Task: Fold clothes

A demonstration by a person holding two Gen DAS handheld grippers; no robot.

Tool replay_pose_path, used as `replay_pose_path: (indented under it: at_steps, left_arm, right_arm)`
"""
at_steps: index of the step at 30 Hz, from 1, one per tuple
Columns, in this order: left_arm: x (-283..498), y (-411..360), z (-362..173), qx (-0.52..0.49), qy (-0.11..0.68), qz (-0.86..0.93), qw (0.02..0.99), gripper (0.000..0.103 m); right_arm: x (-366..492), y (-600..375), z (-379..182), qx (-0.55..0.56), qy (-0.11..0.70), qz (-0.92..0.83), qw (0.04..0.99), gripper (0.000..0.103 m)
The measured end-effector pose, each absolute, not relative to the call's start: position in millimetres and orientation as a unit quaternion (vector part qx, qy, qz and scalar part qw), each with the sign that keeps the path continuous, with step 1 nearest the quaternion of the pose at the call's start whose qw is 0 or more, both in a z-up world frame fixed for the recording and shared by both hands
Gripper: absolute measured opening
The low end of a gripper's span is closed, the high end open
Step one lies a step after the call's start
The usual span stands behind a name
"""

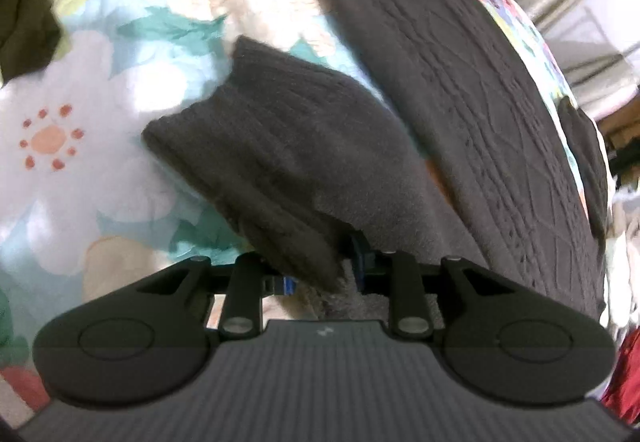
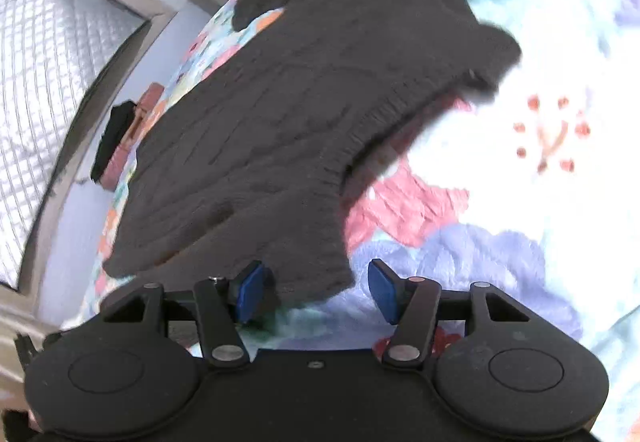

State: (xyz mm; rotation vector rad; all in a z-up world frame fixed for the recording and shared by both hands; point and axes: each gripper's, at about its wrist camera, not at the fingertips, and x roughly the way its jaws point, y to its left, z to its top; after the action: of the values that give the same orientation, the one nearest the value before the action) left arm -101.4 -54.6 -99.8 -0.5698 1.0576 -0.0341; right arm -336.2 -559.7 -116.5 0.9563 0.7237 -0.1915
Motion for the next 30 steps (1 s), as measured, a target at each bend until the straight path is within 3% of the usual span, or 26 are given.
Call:
replay_pose_path:
  at_steps: [2, 3, 4, 8, 11, 16, 18, 20, 22, 24, 27, 30]
  left_arm:
    - [-103, -64, -95, -0.243, 0.490, -0.029, 0.837, 0.012]
    - [-106, -68, -91, -0.230, 0.482, -0.033, 0.845, 0.012]
    - [-109, -71, -86, -0.216, 0.471, -0.036, 0.855, 0.012]
    - [-130, -78, -55, -0.167, 0.413, -0.047, 0.894, 0.012]
    - [-147, -78, -50, -0.149, 0.418, -0.048, 0.895, 0.012]
    - [-154, -91, -70, -0.107, 0.466, -0.032, 0.878, 0.012]
    - [-153, -95, -80, -0.098, 0.483, -0.021, 0.870, 0.012]
    - [-153, -92, -85, -0.101, 0.490, -0.018, 0.866, 0.015]
    - [-154, -90, -83, -0.107, 0.488, -0.020, 0.866, 0.015]
    - [-155, -90, -78, -0.110, 0.478, -0.028, 0.871, 0.018]
    - [-158, -95, -68, -0.108, 0.454, -0.048, 0.883, 0.033]
    - [-162, -105, -60, -0.091, 0.429, -0.058, 0.897, 0.042]
  right_arm:
    - [-328, -556, -126, 0.461, 0.325, -0.073, 0.823, 0.067]
    - [-324, -554, -127, 0.455, 0.316, -0.055, 0.831, 0.049]
    - [-318, -550, -125, 0.441, 0.313, -0.031, 0.840, 0.015]
    - [-324, -539, -76, 0.366, 0.270, -0.024, 0.890, 0.015]
    - [-345, -531, -43, 0.299, 0.279, -0.042, 0.911, 0.015]
    - [-372, -528, -91, 0.282, 0.350, -0.095, 0.888, 0.014]
    - [-376, -534, -111, 0.332, 0.342, -0.093, 0.874, 0.017]
    - [-380, -540, -111, 0.350, 0.328, -0.094, 0.872, 0.026]
    - [-384, -550, -105, 0.353, 0.321, -0.099, 0.873, 0.044]
    - [-394, -566, -98, 0.360, 0.304, -0.121, 0.874, 0.046]
    - [-401, -591, -91, 0.383, 0.275, -0.147, 0.869, 0.063]
    - [-392, -615, -101, 0.412, 0.270, -0.160, 0.856, 0.066]
